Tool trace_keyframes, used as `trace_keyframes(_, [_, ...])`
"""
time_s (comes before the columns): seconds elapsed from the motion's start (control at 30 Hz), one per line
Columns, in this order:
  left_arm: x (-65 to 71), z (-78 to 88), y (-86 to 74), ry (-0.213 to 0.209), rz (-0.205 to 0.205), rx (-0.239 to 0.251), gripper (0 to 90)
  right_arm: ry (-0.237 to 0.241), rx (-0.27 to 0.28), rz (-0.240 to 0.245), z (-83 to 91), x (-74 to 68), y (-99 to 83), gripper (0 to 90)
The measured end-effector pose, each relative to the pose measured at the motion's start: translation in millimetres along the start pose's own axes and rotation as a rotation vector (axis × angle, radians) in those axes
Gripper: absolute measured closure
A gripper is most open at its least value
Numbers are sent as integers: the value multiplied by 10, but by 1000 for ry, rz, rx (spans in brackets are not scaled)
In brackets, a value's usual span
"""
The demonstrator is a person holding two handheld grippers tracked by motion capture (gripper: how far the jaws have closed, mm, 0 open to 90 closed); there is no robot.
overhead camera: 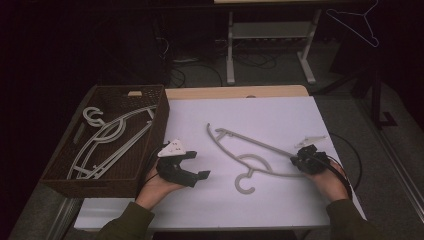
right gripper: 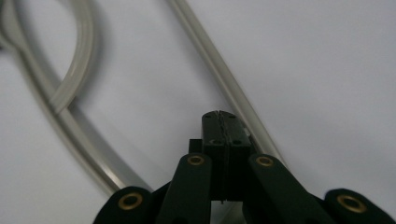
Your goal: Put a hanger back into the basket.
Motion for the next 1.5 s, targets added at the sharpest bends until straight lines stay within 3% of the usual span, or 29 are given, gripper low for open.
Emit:
trace_keyframes(0.07, [1, 5, 4, -3, -3, 4, 137, -7, 18, -5, 18, 34, 80, 899])
trace_keyframes(0.17, [-19, 4, 4, 1, -1, 3, 137, 15, 107, 18, 46, -67, 403, 899])
trace_keyframes(0.23, [-36, 7, 5, 9, 1, 1, 137, 84, 158, 27, -24, -249, 655, 899])
trace_keyframes(0.33, [-54, 13, -2, 12, -2, 1, 137, 183, 204, 81, -237, -580, 1008, 899])
trace_keyframes(0.43, [-65, 17, -10, 13, -3, 1, 137, 229, 200, 133, -479, -846, 1248, 899])
trace_keyframes(0.53, [-70, 30, -19, 13, -3, 0, 137, 256, 188, 159, -653, -998, 1366, 899])
trace_keyframes(0.7, [-86, 45, -17, 13, 1, 3, 137, 289, 166, 168, -756, -1117, 1371, 899])
trace_keyframes(0.87, [-87, 53, 6, 17, 5, 14, 137, 376, 171, 203, -679, -1331, 1325, 899])
trace_keyframes(1.07, [-94, 55, 0, 20, 2, 9, 137, 505, 163, 334, -424, -1810, 1103, 899])
trace_keyframes(1.13, [-94, 62, 2, 20, 0, 10, 137, 531, 165, 398, -338, -1927, 999, 899])
trace_keyframes(1.27, [-83, 60, 4, 19, -1, 10, 137, 581, 164, 464, -163, -2140, 813, 899])
trace_keyframes(1.33, [-78, 54, 6, 19, -2, 10, 137, 565, 177, 464, -117, -2148, 792, 899])
trace_keyframes(1.4, [-67, 52, 7, 16, -10, 8, 137, 534, 201, 438, -49, -2062, 822, 899])
trace_keyframes(1.43, [-61, 50, 2, 17, -14, 4, 137, 517, 215, 413, 2, -1995, 836, 899])
trace_keyframes(1.5, [-46, 39, -15, 11, -20, -7, 138, 503, 233, 320, 132, -1868, 829, 898])
Point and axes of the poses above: each handheld gripper's, and its own axes: z roughly backward along the jaws, y roughly out of its top, x roughly to its right, the point moved 10 cm from there along -z, roughly forward along the jaws, and after that the axes turned 11 degrees about z, right-handed, at the moved point
